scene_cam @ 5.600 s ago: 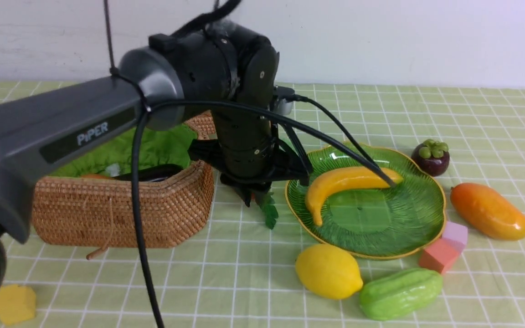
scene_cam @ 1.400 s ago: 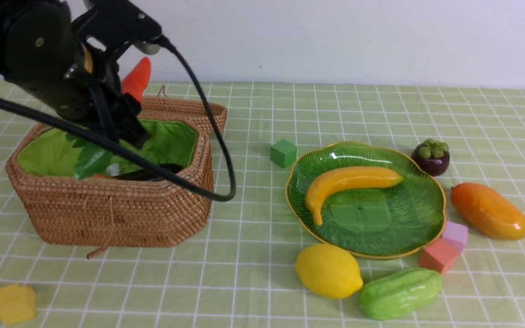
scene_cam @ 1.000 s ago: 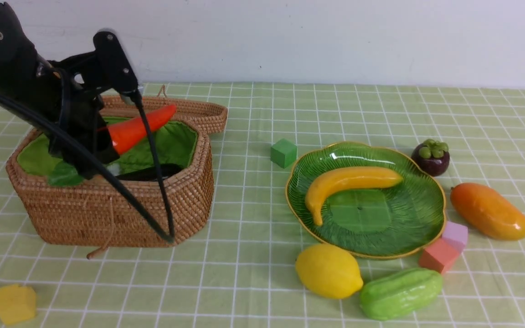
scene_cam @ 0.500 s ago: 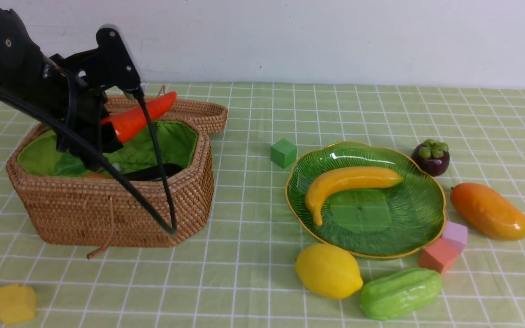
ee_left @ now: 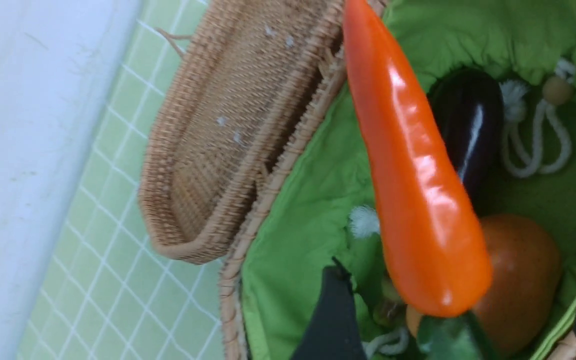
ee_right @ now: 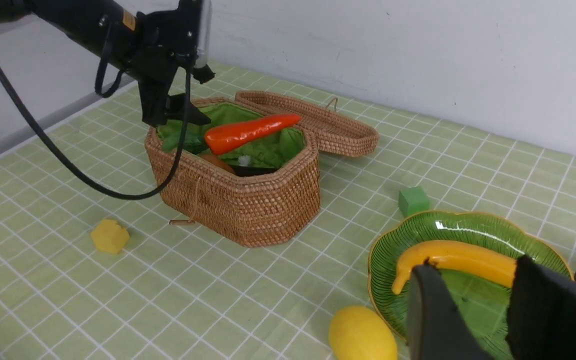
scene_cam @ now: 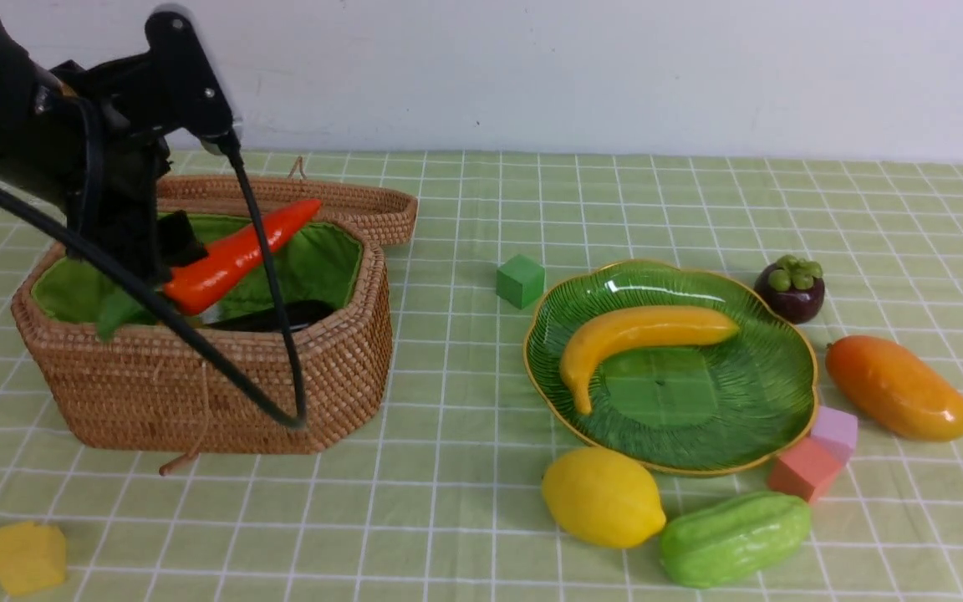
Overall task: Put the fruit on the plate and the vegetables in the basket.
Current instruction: Use the right arm to grab a lemon and put it into the right plate
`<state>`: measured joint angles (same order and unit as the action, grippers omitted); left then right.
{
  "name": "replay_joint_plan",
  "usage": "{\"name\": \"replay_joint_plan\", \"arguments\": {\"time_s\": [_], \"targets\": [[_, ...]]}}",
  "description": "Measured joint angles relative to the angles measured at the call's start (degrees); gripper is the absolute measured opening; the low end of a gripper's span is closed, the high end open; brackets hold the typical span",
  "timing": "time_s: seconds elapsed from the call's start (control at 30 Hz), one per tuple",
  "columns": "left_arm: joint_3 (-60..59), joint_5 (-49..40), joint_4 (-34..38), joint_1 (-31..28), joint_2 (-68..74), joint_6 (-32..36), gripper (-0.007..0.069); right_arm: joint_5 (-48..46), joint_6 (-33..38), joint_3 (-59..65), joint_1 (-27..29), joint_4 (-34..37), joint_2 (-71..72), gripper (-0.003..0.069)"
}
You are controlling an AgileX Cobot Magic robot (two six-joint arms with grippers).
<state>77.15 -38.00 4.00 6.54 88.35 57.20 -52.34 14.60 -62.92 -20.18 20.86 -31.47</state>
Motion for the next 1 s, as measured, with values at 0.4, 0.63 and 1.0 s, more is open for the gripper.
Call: {"name": "replay_joint_plan", "arguments": {"time_s": [0.4,0.63,1.0], "targets": [[0.0,-1.7,7.5,0.0,-3.7,-4.6,0.0068,0.1,0.5,0.0,0.0,0.0,0.0,0.0236],[-0.2,-2.6,13.4,0.1,0.8,-13.5,-0.0013,0.0,0.5,0.0,0.0,0.1,0.0,0.0236],[-3.4,-10.4,29.2,0.1,-14.5,-21.4,-0.0013,-3.5,0.5,0.0,0.0,0.1,-5.6,0.0197]]}}
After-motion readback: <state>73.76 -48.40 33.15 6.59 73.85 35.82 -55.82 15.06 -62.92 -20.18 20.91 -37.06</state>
